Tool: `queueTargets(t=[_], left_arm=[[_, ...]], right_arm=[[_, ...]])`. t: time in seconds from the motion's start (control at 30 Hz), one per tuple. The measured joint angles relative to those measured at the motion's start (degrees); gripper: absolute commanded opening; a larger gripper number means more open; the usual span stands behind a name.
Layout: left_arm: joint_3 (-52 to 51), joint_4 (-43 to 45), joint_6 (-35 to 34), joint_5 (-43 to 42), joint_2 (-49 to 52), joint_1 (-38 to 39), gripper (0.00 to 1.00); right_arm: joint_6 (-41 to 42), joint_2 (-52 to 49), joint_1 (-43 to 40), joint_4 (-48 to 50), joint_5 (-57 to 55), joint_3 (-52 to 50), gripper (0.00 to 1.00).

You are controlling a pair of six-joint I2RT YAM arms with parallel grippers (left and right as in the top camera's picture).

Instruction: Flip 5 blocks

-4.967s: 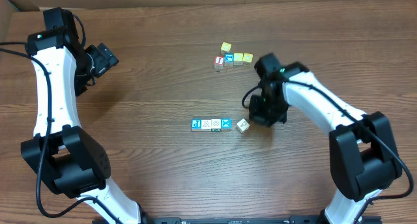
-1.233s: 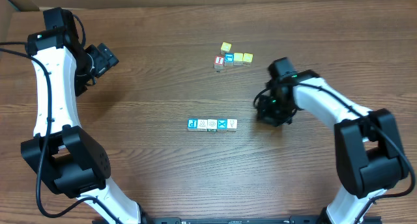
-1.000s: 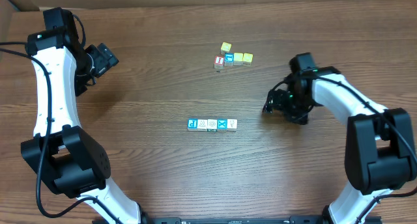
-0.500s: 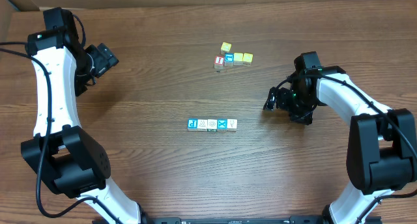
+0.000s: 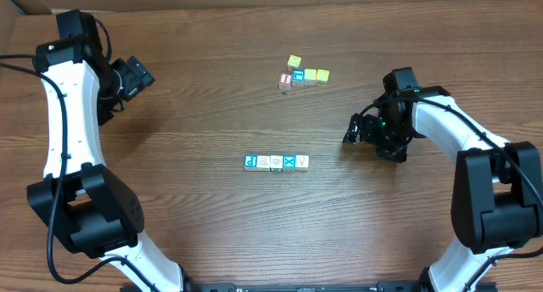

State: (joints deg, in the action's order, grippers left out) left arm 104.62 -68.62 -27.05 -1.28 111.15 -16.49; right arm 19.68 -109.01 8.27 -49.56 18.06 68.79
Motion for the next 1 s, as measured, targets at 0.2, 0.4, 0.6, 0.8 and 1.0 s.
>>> queueTargets(t=[0.2, 0.4, 0.6, 0.8, 1.0], left_arm=[[0.0, 0.0, 0.0, 0.0, 0.0, 0.0, 1.0], [0.0, 0.0, 0.0, 0.0, 0.0, 0.0, 1.0], [0.0, 0.0, 0.0, 0.0, 0.0, 0.0, 1.0], [0.0, 0.0, 0.0, 0.0, 0.0, 0.0, 1.0], [0.0, 0.0, 0.0, 0.0, 0.0, 0.0, 0.99]], right_arm=[[-0.02, 0.0, 0.0, 1.09, -0.04, 0.0, 1.0], [-0.02, 0.0, 0.0, 4.2, -0.07, 0.0, 1.0], [-0.04, 0.0, 0.0, 5.55, -0.13, 0.0, 1.0], [-0.07, 0.0, 0.0, 5.51, -0.13, 0.0, 1.0], [-0.2, 0.0, 0.0, 5.2, 0.17, 0.0, 1.0]])
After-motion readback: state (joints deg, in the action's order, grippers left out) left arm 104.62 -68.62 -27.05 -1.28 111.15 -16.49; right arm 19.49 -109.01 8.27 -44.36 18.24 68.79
